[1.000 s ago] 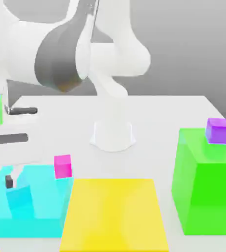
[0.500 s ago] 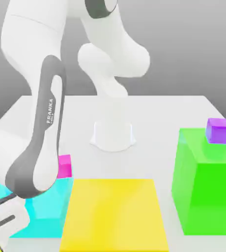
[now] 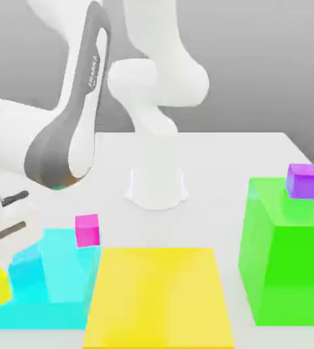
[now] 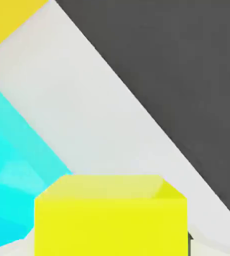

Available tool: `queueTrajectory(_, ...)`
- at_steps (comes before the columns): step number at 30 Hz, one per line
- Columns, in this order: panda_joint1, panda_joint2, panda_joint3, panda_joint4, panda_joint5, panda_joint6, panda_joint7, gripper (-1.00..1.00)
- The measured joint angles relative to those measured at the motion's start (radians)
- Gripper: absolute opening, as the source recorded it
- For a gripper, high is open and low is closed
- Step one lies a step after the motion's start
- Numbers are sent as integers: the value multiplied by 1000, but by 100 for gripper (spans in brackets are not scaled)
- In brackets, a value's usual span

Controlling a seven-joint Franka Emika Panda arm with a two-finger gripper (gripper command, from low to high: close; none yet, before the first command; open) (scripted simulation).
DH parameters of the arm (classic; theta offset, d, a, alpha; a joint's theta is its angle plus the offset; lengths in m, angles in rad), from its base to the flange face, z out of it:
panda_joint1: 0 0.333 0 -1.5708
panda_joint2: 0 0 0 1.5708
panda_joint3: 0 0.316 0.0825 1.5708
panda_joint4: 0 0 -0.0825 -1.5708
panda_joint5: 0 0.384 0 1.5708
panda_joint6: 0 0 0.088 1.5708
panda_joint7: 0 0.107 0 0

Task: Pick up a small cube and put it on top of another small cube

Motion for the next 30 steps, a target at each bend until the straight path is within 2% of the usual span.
queueTrajectory(5, -5, -185, -10, -145, -91, -35, -40, -100)
queueTrajectory(9, -10, -331, -11, -263, -124, -60, -99, -100)
queueTrajectory(20, 41, -711, -69, -592, -91, -108, -353, -100)
queueTrajectory(22, 54, -703, -83, -627, -84, -65, -378, -100)
queueTrajectory(27, 70, -547, -114, -671, -83, 134, -393, -100)
queueTrajectory(28, 72, -529, -117, -675, -83, 156, -393, 100)
queueTrajectory(30, 72, -529, -117, -675, -83, 156, -393, 100)
